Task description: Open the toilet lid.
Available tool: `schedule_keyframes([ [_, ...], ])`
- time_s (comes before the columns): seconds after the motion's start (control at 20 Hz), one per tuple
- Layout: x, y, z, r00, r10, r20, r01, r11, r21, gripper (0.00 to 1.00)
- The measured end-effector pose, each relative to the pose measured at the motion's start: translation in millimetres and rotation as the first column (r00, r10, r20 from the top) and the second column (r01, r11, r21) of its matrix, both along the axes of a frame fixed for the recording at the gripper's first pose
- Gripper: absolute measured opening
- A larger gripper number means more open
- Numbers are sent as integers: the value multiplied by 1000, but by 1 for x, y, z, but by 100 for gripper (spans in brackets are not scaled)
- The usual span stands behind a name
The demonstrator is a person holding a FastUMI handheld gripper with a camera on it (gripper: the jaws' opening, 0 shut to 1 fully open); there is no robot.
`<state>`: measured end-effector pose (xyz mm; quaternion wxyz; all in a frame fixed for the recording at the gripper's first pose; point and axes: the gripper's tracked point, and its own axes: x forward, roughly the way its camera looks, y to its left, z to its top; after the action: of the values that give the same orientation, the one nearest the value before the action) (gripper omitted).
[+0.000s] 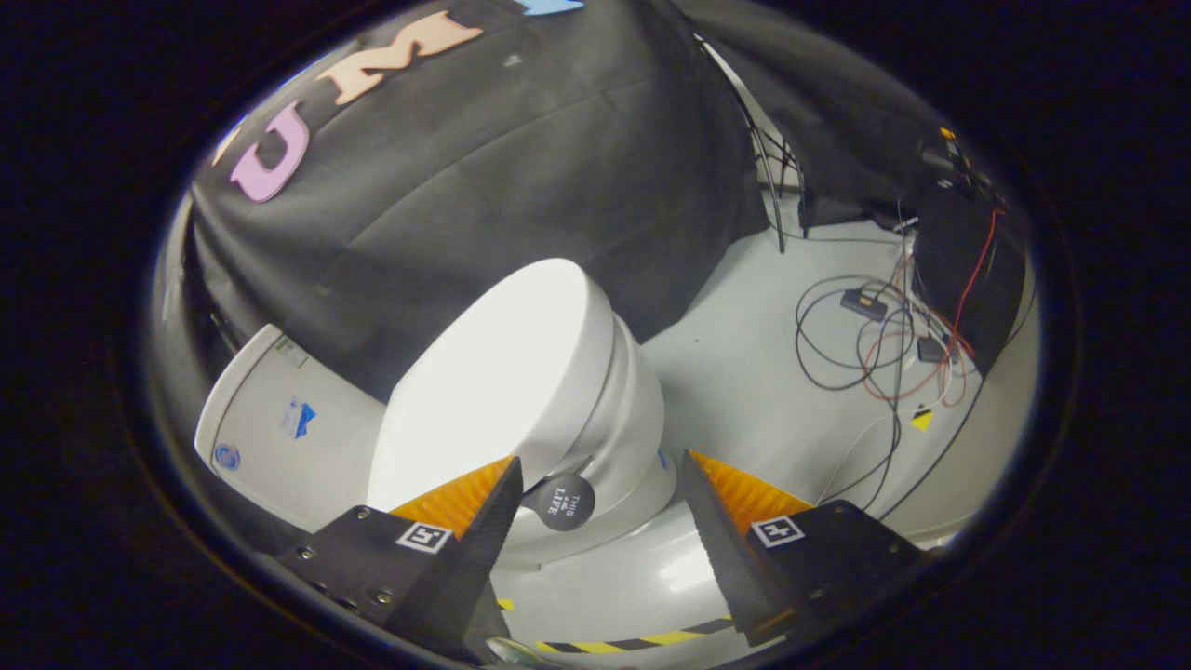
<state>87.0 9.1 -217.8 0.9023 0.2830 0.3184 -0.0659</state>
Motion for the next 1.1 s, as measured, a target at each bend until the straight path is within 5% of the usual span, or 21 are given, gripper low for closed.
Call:
schedule_keyframes([
  [0.25, 7, 25, -19, 998, -32, -52, 42, 975, 219, 100],
  [0.35, 6, 31, -20, 997, -37, -64, 53, 959, 280, 82],
  [0.55, 9, 53, -19, 999, 7, -54, 14, 929, 370, 82],
  [0.7, 9, 54, -24, 997, 16, -75, 11, 937, 348, 54],
  [0.9, 6, 40, -29, 993, -21, -112, 54, 952, 301, 54],
  [1.0, 1, 43, -26, 988, -52, -148, 106, 919, 381, 13],
  [1.1, 9, 46, -27, 994, -32, -107, 70, 928, 365, 13],
])
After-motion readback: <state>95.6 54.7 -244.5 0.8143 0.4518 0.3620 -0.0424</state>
